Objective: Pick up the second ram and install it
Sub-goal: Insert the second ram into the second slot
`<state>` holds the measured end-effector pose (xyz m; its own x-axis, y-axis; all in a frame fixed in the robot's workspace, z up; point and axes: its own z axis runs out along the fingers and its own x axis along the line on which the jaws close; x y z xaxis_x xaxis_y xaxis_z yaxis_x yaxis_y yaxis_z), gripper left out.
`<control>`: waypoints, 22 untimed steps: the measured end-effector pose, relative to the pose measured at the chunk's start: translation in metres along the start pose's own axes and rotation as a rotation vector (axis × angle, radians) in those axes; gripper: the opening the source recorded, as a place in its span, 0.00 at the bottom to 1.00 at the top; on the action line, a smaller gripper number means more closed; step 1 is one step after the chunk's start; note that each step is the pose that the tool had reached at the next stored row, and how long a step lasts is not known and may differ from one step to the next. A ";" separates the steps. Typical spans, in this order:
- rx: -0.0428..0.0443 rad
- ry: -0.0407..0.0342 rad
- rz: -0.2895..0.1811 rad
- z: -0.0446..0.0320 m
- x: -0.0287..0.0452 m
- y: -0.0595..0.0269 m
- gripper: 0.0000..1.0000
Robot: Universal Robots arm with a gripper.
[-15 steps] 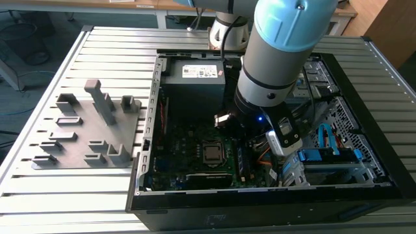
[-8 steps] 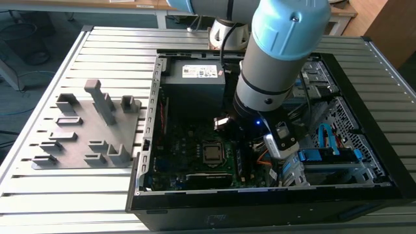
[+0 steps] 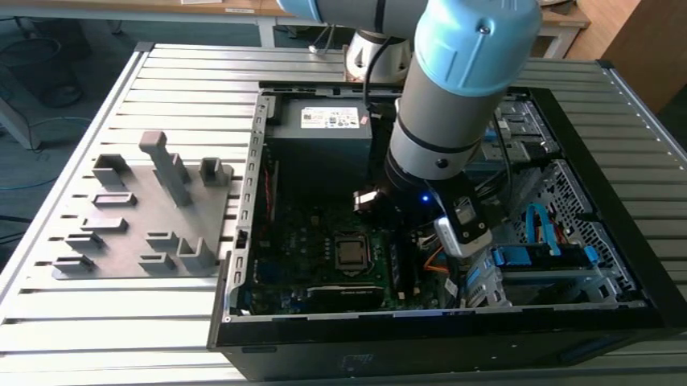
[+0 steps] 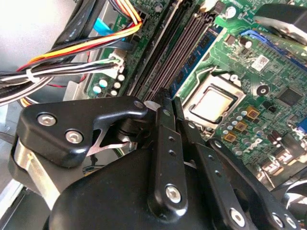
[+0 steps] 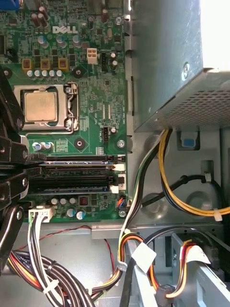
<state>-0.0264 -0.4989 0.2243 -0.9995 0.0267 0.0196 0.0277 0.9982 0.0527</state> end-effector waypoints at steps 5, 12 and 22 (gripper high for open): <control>0.0009 -0.0003 0.003 0.0027 -0.0007 -0.0001 0.14; 0.0067 -0.0015 0.023 0.0036 -0.0007 -0.0001 0.14; 0.0202 -0.0028 0.039 0.0038 -0.0016 -0.0001 0.14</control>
<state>-0.0248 -0.4989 0.2204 -0.9977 0.0653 0.0184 0.0658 0.9973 0.0318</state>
